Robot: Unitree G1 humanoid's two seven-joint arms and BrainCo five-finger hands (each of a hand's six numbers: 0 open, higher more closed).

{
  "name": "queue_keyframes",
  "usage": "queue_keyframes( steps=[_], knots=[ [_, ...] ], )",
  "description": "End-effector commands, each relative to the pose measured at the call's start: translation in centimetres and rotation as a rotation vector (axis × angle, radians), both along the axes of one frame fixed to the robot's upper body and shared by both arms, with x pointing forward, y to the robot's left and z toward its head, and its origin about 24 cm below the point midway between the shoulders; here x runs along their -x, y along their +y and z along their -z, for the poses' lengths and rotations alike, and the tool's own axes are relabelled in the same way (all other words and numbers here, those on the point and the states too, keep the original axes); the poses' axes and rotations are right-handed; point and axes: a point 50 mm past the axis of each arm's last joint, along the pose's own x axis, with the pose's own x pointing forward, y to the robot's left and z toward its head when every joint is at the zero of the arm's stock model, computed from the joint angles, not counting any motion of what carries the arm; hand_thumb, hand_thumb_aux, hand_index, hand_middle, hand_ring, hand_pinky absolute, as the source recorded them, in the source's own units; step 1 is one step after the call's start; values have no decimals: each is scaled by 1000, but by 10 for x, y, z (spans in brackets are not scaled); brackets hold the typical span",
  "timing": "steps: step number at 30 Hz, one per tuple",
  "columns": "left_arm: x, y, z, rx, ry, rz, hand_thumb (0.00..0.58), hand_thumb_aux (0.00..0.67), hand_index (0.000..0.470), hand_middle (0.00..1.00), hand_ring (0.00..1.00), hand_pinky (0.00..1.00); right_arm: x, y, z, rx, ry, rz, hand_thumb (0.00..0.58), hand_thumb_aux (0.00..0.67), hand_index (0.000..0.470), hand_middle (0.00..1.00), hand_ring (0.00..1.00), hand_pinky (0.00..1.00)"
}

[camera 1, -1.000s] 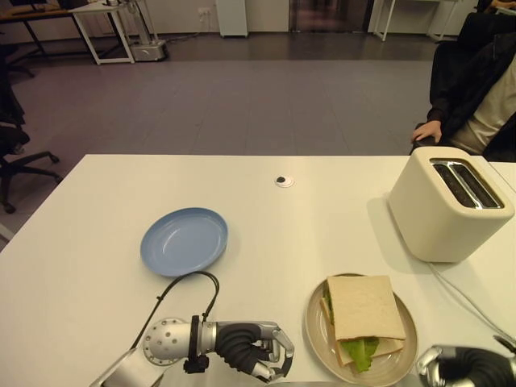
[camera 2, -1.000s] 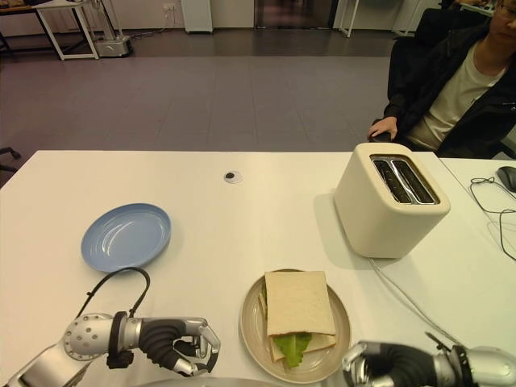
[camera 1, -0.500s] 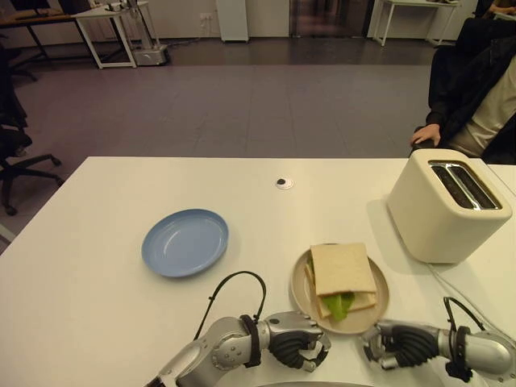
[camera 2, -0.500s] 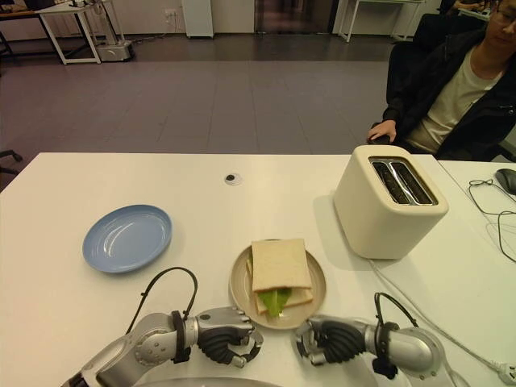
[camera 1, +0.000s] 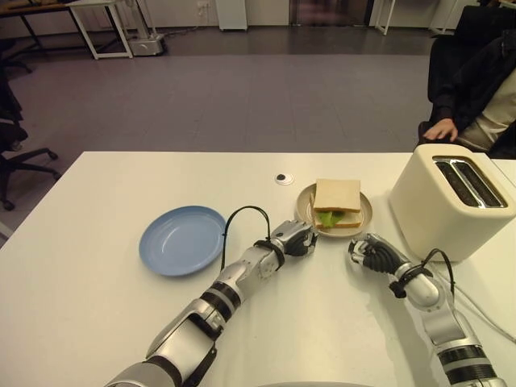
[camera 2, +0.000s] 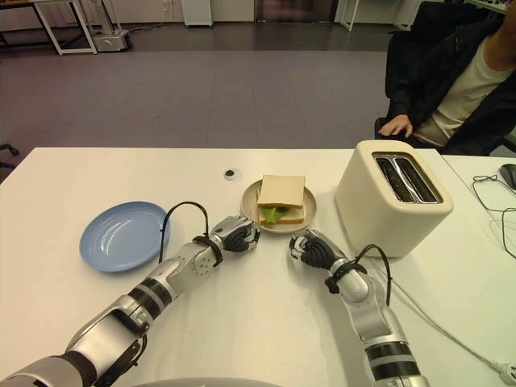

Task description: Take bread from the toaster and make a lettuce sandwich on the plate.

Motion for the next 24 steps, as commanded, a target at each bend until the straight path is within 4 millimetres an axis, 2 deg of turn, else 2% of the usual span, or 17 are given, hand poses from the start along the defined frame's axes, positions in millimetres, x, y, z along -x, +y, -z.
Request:
queue_keyframes(
  steps=[1,2,3,4,6,7,8,12,15,19,24],
  knots=[
    [1,12,-15,292,38,-27,183,116,81,902,902,902,-1,3,-10,-134,-105,54,0,0,0,0,0,0],
    [5,20,-19,376,46,-27,0,0,0,871,871,871,2,3,-12,-201,-120,70,0,0,0,0,0,0],
    [11,28,-22,452,57,-33,0,0,0,718,718,718,5,2,-12,-273,-132,92,0,0,0,0,0,0],
    [16,36,-25,533,71,-44,0,0,0,518,518,518,9,2,-14,-327,-148,106,0,0,0,0,0,0],
    [32,53,-32,677,96,-50,0,0,0,255,255,255,19,1,-18,-413,-183,124,0,0,0,0,0,0],
    [41,62,-36,742,96,-59,0,0,0,51,51,51,25,1,-20,-458,-195,138,0,0,0,0,0,0],
    [50,71,-40,801,96,-71,0,0,0,0,0,0,30,1,-21,-499,-203,152,0,0,0,0,0,0],
    [85,101,-53,943,73,-126,0,0,0,0,0,0,54,1,-32,-644,-242,191,0,0,0,0,0,0],
    [105,118,-59,1014,78,-184,0,0,0,0,0,0,67,-4,-32,-714,-238,247,0,0,0,0,0,0],
    [118,131,-60,1059,94,-257,0,0,0,0,0,0,79,-6,-24,-752,-206,322,0,0,0,0,0,0],
    [125,134,-62,1094,132,-301,0,0,0,0,0,0,90,-2,-21,-765,-193,350,0,0,0,0,0,0]
  ],
)
